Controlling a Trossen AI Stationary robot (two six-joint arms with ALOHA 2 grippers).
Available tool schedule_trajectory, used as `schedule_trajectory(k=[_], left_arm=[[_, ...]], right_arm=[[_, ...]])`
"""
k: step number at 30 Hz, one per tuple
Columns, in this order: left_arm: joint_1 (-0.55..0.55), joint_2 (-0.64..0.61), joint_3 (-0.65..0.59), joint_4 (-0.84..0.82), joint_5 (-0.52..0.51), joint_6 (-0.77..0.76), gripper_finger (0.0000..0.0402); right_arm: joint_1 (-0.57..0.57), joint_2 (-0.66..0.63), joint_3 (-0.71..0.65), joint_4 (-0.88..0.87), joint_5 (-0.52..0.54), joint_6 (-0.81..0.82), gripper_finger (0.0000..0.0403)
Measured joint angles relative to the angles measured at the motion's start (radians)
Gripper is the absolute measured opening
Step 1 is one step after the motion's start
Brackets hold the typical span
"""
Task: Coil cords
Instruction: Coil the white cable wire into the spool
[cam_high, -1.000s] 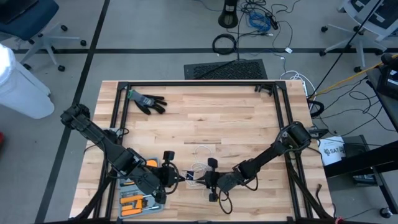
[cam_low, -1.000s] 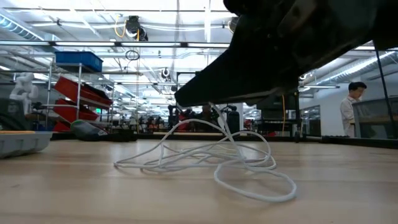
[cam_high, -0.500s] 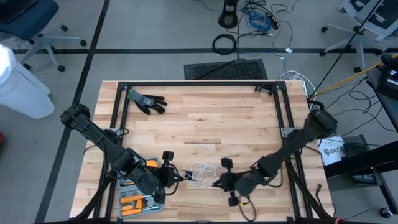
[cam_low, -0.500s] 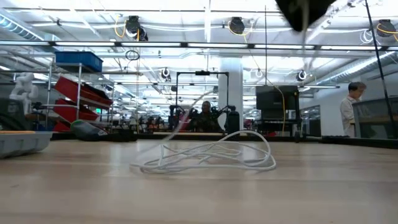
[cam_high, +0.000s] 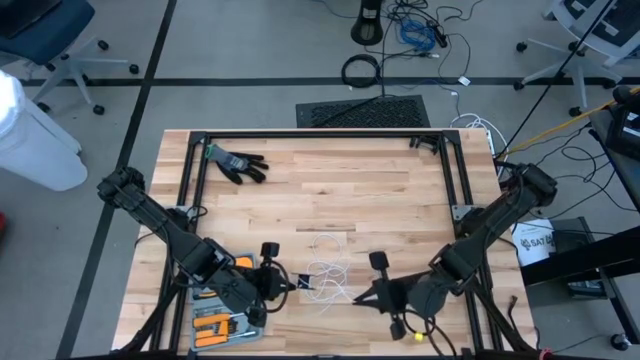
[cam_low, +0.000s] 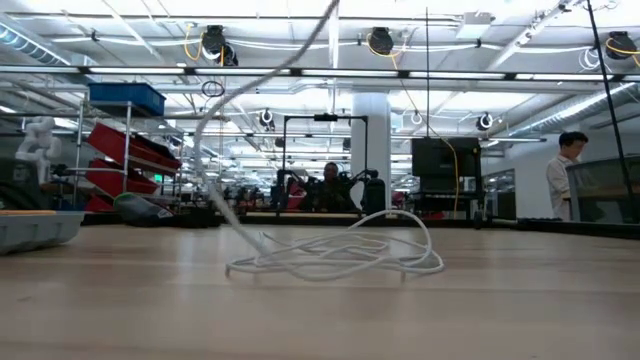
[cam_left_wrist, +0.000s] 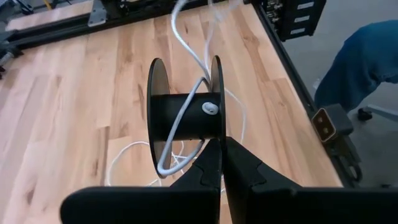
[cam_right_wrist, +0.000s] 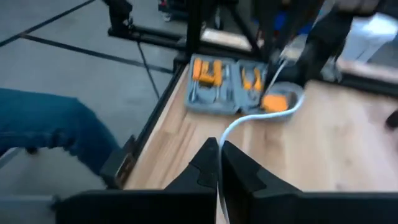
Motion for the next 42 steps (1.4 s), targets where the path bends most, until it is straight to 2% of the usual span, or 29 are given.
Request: schedule_trajectory(k=[9,16,21,31,42], left_arm=[[0.003,0.002,0.000,0.056,0.109,-0.015,0.0006],[0.003,0.041,0.000,0.203,0.206,0.128,0.0006],[0.003,0.060,0.000,0.291,0.234,0.246,0.0006],[0.001,0.060,0.000,0.421,0.263,0.418,0.0006],[0.001,0.060,0.000,0.463,0.260,0.480,0.0006]], right_arm=[[-0.092,0.002,0.093,0.023,0.038,-0.191,0.0000],[-0.172,0.029,0.093,0.128,-0.032,-0.265,0.0000],[-0.210,0.075,0.093,0.151,-0.089,-0.261,0.0000],[-0.216,0.191,0.093,0.178,-0.116,-0.201,0.0000],[-0.189,0.230,0.093,0.217,-0.143,-0.154,0.0000]])
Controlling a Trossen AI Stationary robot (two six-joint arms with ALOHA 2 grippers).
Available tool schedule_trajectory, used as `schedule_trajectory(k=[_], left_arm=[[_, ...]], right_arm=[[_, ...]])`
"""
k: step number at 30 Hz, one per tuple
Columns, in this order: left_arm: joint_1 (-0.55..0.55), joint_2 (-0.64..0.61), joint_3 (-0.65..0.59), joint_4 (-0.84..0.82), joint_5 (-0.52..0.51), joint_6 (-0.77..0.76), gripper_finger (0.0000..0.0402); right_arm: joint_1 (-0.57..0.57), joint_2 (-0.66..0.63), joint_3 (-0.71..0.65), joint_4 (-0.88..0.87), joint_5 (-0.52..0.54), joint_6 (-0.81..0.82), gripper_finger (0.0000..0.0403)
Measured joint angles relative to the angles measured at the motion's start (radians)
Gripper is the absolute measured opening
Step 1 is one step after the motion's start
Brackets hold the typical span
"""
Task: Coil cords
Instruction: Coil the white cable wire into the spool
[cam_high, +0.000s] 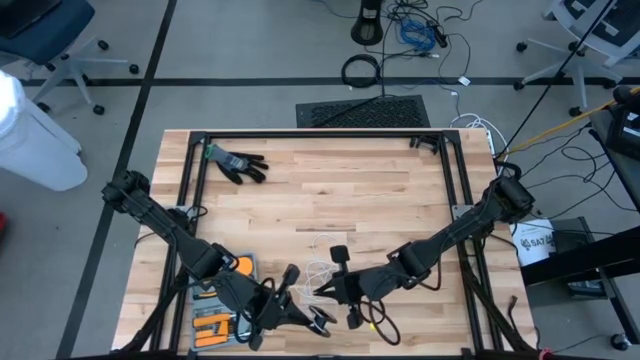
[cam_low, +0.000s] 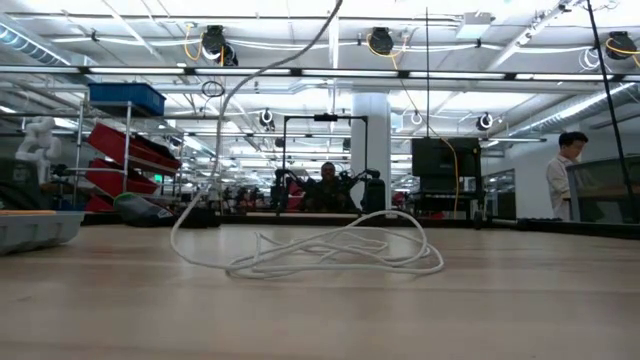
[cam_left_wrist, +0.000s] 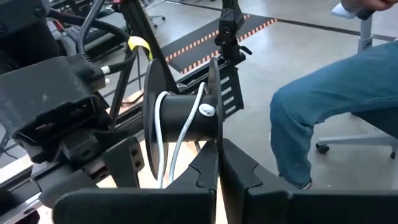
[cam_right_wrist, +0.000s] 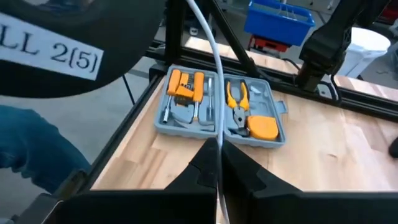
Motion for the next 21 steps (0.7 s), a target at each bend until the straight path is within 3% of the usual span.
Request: schedule_trajectory(k=[13,21], left_arm=[[-0.012,-0.005,0.000,0.026,-0.143,0.024,0.0006],[-0.011,-0.009,0.000,-0.038,-0.238,0.020,0.0006]], right_arm=[[0.057,-0.010,0.000,-0.029,-0.022,0.086,0.0000],[0.074,-0.016,0.000,-0.064,-0.016,0.129,0.0000]])
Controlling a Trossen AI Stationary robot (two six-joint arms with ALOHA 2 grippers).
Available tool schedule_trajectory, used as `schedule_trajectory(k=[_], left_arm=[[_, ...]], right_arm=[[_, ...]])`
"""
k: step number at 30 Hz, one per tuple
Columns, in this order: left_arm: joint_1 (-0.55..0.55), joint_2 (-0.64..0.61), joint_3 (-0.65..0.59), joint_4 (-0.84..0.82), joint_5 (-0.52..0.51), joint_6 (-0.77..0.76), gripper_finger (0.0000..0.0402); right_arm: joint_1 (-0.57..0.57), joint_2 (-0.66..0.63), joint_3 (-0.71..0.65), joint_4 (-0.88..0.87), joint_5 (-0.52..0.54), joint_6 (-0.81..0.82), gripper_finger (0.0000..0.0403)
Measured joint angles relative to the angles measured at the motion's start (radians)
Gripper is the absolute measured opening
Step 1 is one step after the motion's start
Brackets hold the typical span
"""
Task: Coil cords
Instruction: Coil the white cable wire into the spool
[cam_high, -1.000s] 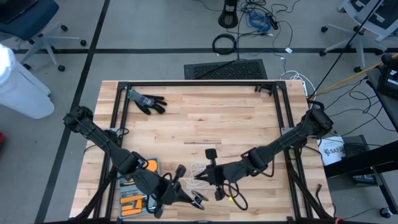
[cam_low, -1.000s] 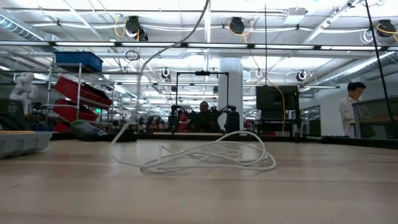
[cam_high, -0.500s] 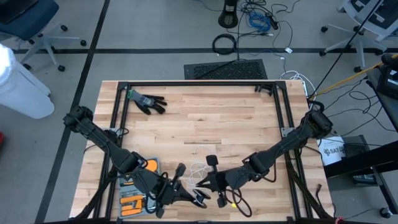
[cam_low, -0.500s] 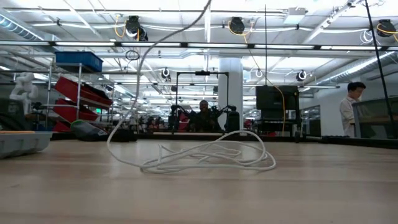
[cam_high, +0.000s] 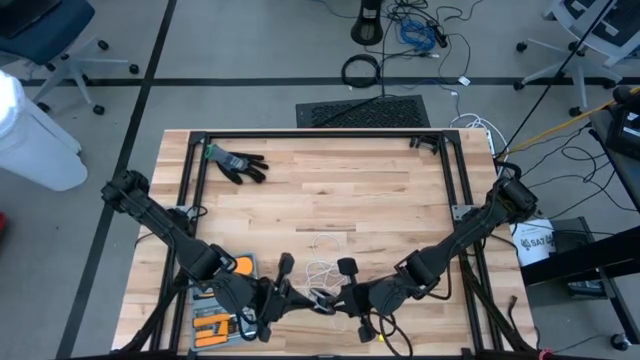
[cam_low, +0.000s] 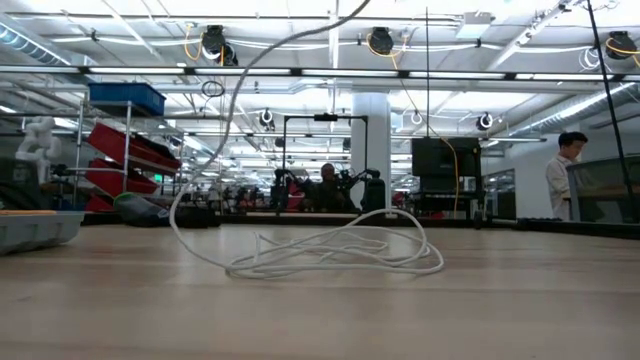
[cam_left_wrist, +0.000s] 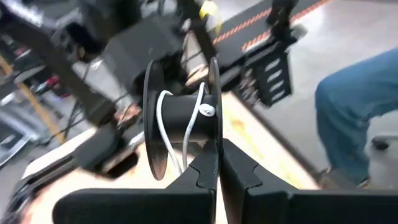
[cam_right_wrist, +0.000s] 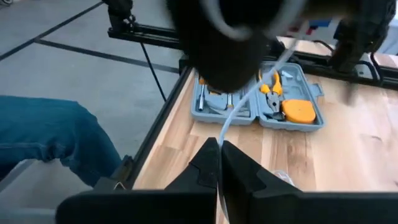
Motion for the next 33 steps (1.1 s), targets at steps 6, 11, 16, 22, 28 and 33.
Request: schedule_trajectory(k=[6,11,16,22,28,33], left_arm=[[0.012,-0.039,0.000,-0.074,-0.048,-0.013,0.0006],[0.032,-0.071,0.000,-0.170,-0.052,-0.059,0.0006],[0.055,-0.085,0.000,-0.262,-0.071,-0.133,0.0006],[0.064,-0.085,0.000,-0.317,-0.085,-0.206,0.0006],[0.064,-0.085,0.000,-0.381,-0.083,-0.325,0.0006],[0.059,-0.085,0.000,-0.414,-0.059,-0.396,0.0006]], right_arm=[[0.003,-0.034,0.001,-0.095,0.032,0.029,0.0000],[-0.004,-0.073,0.000,-0.142,0.032,0.024,0.0000],[-0.015,-0.100,0.000,-0.204,0.032,0.021,0.0000],[-0.016,-0.104,0.000,-0.267,0.019,0.032,0.0000],[-0.022,-0.104,0.000,-0.287,0.020,0.028,0.0000],[-0.039,-0.104,0.000,-0.290,0.016,-0.008,0.0000]])
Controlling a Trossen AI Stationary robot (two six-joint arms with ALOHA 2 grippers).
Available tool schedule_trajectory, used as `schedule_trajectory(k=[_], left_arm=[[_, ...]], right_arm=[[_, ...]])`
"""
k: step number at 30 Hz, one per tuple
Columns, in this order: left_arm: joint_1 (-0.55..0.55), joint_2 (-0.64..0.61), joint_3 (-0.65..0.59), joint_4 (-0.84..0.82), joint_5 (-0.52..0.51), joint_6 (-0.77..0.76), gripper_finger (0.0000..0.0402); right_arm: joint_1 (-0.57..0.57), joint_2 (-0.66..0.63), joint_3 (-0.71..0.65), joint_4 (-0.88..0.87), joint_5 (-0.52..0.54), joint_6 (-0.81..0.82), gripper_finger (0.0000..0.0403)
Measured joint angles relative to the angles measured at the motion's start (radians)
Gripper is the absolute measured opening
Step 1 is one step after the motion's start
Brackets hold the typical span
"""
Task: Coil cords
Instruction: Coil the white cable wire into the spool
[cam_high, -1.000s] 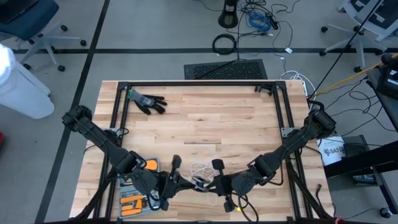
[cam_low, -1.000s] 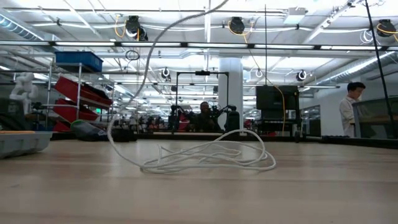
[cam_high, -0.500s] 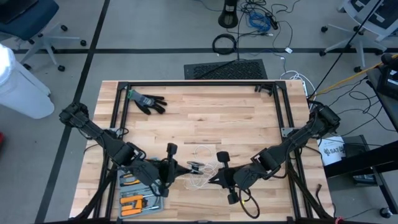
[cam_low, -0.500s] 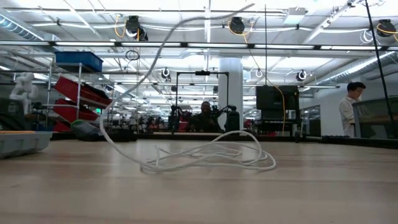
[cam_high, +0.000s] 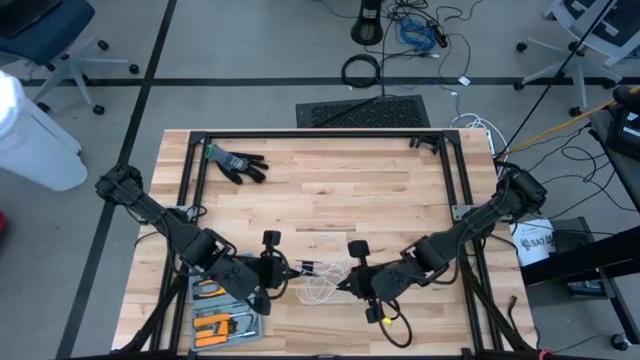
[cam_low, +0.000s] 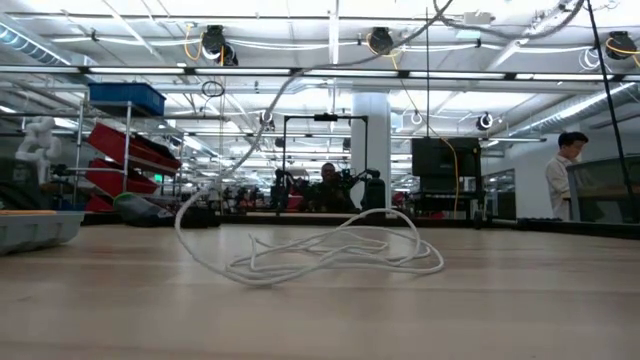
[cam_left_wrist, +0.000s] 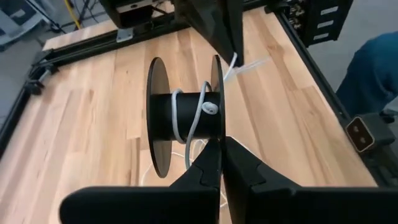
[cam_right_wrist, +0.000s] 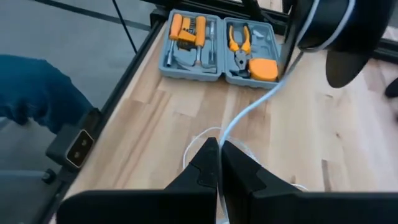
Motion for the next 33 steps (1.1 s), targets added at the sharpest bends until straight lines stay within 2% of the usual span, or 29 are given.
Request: schedule_trajectory(k=[8,20,27,33], left_arm=[[-0.008,0.000,0.000,-0.004,0.018,-0.025,0.0006],[-0.008,0.001,-0.007,-0.058,0.047,-0.105,0.0006],[0.026,0.002,-0.033,-0.033,0.133,-0.081,0.0006],[0.046,0.002,-0.035,0.104,0.254,0.026,0.0006]], right_arm=[[-0.046,0.000,0.002,0.062,0.007,-0.125,0.0000],[-0.102,0.001,0.113,0.027,0.008,-0.242,0.0000],[-0.117,0.002,0.167,-0.006,-0.003,-0.337,0.0000],[-0.140,0.001,0.168,0.029,-0.050,-0.409,0.0000]])
